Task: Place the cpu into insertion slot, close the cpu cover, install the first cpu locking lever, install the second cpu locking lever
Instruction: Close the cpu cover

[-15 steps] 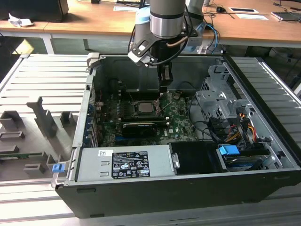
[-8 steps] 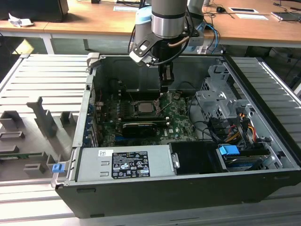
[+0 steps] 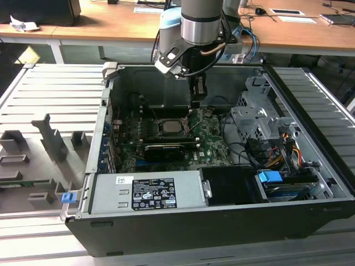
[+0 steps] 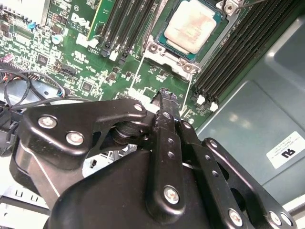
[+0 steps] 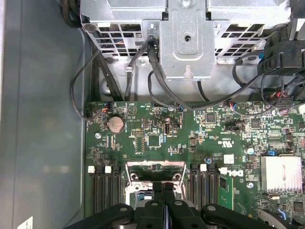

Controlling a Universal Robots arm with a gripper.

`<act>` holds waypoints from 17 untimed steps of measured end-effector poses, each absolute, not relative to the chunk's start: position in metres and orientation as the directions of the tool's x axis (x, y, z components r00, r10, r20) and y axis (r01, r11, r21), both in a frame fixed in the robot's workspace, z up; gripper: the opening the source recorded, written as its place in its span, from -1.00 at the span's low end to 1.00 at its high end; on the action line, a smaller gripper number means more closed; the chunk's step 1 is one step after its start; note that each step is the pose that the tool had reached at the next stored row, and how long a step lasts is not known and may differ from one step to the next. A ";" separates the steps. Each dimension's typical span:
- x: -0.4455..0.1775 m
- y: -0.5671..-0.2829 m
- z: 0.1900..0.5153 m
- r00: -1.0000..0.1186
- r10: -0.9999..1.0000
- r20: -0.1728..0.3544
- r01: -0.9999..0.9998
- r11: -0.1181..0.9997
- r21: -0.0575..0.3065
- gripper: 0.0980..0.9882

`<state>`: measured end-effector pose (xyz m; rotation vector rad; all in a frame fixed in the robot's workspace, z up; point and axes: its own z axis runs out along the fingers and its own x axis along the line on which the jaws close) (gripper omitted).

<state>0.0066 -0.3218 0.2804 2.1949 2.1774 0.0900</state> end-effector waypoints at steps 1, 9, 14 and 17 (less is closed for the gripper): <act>0.007 -0.322 0.280 0.008 1.000 0.007 0.997 -0.008 0.075 -0.98; 0.013 -0.322 0.280 0.007 1.000 0.007 0.997 -0.008 0.074 -0.98; 0.017 -0.322 0.280 0.007 1.000 0.007 0.997 -0.008 0.074 -0.98; 0.018 -0.322 0.280 0.007 1.000 0.007 0.997 -0.008 0.073 -0.98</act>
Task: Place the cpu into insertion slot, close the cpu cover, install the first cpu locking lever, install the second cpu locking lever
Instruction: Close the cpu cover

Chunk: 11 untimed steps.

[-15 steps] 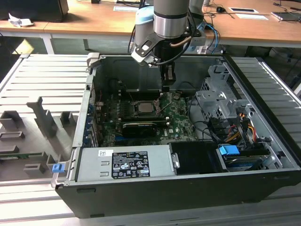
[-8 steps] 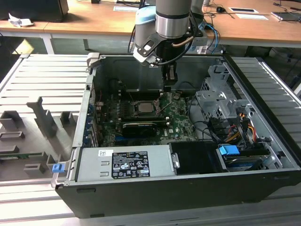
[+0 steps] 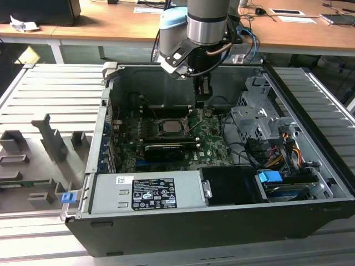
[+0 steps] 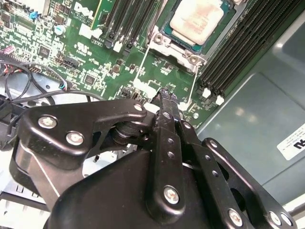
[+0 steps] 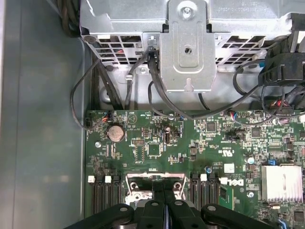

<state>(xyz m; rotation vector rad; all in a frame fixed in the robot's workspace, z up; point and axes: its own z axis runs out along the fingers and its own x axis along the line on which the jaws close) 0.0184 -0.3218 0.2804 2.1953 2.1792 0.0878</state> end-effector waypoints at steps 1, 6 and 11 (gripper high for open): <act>0.019 -0.322 0.280 0.007 1.000 0.007 0.997 -0.008 0.073 -0.98; 0.022 -0.322 0.280 0.007 1.000 0.007 0.997 -0.007 0.073 -0.98; 0.022 -0.322 0.280 0.007 1.000 0.007 0.997 -0.007 0.073 -0.98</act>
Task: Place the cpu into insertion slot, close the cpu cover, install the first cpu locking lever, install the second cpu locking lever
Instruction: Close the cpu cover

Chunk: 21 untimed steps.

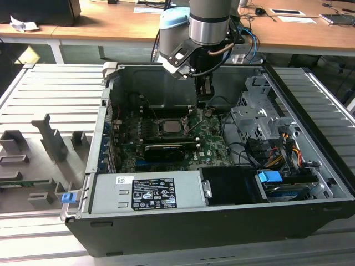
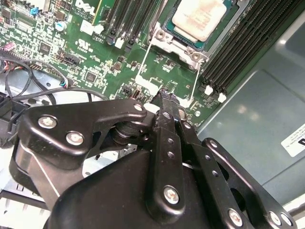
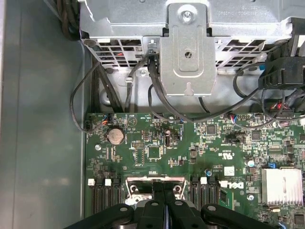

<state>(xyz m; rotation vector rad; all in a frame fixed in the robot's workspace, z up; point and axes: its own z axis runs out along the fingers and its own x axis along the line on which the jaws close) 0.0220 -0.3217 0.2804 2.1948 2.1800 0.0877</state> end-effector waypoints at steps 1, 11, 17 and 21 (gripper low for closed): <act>0.022 -0.322 0.280 0.006 1.000 0.007 0.997 -0.007 0.073 -0.98; 0.036 -0.322 0.280 0.005 1.000 0.007 0.998 -0.006 0.070 -0.98; 0.047 -0.321 0.277 0.004 1.000 0.007 0.998 -0.004 0.069 -0.98; 0.050 -0.321 0.271 0.003 1.000 0.007 0.998 -0.004 0.065 -0.98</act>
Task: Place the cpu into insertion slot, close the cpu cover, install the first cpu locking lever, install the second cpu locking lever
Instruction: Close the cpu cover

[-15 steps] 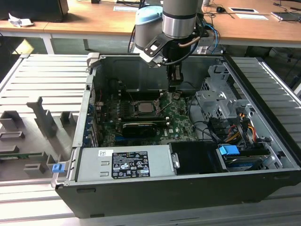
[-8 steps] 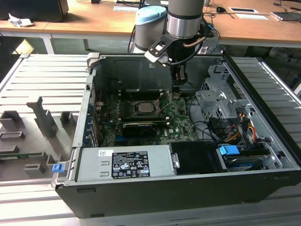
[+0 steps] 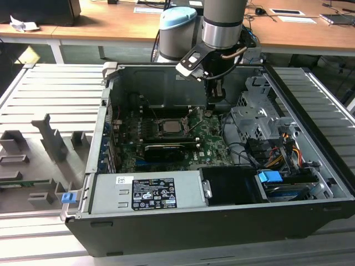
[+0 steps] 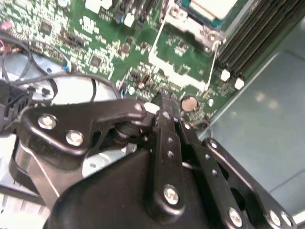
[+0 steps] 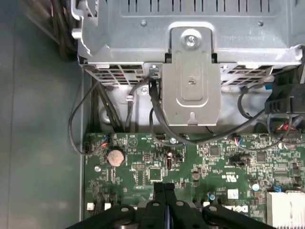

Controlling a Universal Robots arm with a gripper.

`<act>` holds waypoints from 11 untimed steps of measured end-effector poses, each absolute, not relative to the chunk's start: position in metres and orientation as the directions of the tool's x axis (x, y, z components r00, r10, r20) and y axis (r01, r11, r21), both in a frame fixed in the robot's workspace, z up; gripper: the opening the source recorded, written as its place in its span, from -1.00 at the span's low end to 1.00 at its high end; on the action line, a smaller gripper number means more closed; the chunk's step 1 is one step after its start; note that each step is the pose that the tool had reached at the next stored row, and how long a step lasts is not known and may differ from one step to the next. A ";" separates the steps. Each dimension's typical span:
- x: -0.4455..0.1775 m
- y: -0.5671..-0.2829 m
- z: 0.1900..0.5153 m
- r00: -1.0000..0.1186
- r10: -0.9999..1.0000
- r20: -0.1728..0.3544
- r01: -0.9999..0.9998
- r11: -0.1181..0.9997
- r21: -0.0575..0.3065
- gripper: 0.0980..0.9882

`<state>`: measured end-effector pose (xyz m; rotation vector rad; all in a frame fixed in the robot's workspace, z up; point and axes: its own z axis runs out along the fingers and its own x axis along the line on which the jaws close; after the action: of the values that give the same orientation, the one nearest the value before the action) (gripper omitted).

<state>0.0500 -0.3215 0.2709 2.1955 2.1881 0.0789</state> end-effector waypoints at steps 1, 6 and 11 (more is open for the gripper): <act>0.050 -0.321 0.270 0.003 1.000 0.007 0.998 -0.004 0.065 -0.98; 0.052 -0.321 0.260 0.003 1.000 0.007 0.998 -0.004 0.062 -0.98; 0.054 -0.321 0.254 0.003 1.000 0.007 0.999 -0.003 0.035 -0.98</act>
<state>0.0544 -0.3215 0.2539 2.2109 2.2035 0.0462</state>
